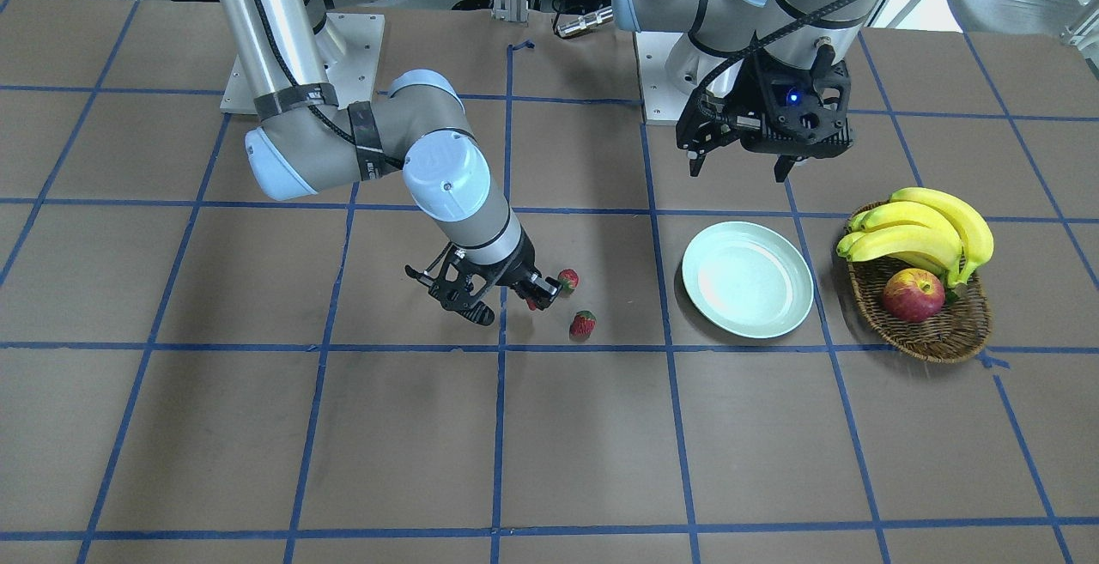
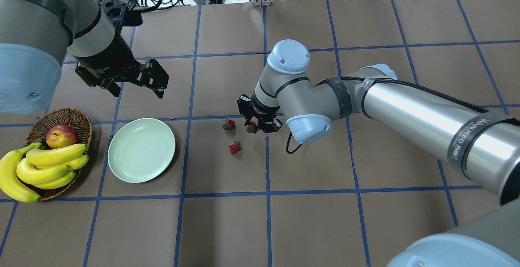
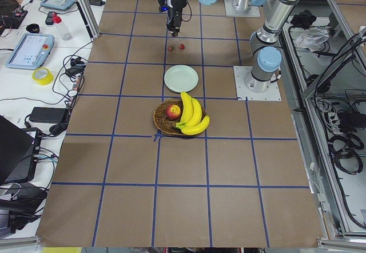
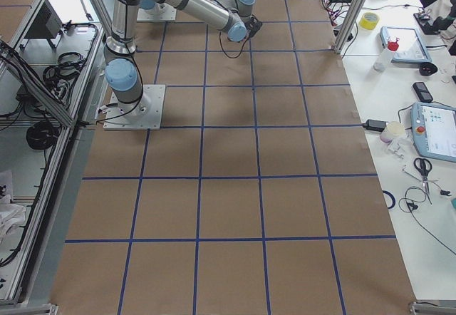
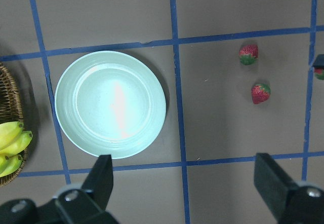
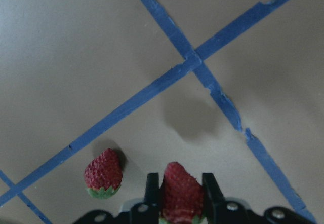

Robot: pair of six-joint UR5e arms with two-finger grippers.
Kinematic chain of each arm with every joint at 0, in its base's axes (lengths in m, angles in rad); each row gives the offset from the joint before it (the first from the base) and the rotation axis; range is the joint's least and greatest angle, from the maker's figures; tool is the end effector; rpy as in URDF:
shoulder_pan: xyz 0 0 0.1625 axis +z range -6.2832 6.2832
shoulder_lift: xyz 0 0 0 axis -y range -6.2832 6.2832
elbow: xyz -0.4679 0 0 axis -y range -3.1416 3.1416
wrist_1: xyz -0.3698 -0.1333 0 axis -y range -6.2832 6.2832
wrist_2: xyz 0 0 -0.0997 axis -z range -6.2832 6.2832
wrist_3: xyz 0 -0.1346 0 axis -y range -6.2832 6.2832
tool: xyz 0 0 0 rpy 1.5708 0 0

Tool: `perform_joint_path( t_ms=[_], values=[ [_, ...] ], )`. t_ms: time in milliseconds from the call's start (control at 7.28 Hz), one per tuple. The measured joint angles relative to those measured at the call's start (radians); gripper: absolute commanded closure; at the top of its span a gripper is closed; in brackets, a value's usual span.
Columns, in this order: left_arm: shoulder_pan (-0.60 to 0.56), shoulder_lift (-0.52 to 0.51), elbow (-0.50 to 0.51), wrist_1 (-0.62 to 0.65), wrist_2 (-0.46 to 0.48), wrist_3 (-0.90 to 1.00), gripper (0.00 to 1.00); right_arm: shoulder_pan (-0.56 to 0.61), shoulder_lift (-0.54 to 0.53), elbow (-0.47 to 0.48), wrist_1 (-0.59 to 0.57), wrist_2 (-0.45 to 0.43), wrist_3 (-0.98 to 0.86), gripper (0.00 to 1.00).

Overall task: Collect all strawberries into plate
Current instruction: 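Carry the last strawberry beside the other two and release it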

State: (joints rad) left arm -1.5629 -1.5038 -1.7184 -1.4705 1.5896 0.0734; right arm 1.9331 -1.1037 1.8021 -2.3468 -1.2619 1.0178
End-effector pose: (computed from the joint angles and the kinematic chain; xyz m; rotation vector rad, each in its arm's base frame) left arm -0.1273 -0.4406 0.4670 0.1019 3.1202 -0.0295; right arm 0.3767 -0.5023 0.2224 0.9005 2.7018 0.1970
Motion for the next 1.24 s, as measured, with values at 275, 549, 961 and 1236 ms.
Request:
perform_joint_path(
  t_ms=[275, 549, 961, 1236],
  values=[
    [0.001, 0.000, -0.001, -0.001, 0.000, 0.002, 0.00, 0.009, 0.028, -0.006, -0.001, 0.004, 0.015, 0.26],
    [0.001, 0.000, -0.008, -0.001, 0.000, 0.002, 0.00, 0.010, 0.034, -0.003, 0.002, 0.002, 0.016, 0.23],
    [0.003, -0.002, -0.014, -0.006, 0.002, 0.000, 0.00, 0.010, 0.032, -0.003, 0.007, -0.001, 0.016, 0.17],
    [0.004, -0.010, -0.010, -0.035, -0.006, -0.008, 0.00, 0.001, -0.003, -0.006, 0.020, -0.068, -0.041, 0.16]
  ],
)
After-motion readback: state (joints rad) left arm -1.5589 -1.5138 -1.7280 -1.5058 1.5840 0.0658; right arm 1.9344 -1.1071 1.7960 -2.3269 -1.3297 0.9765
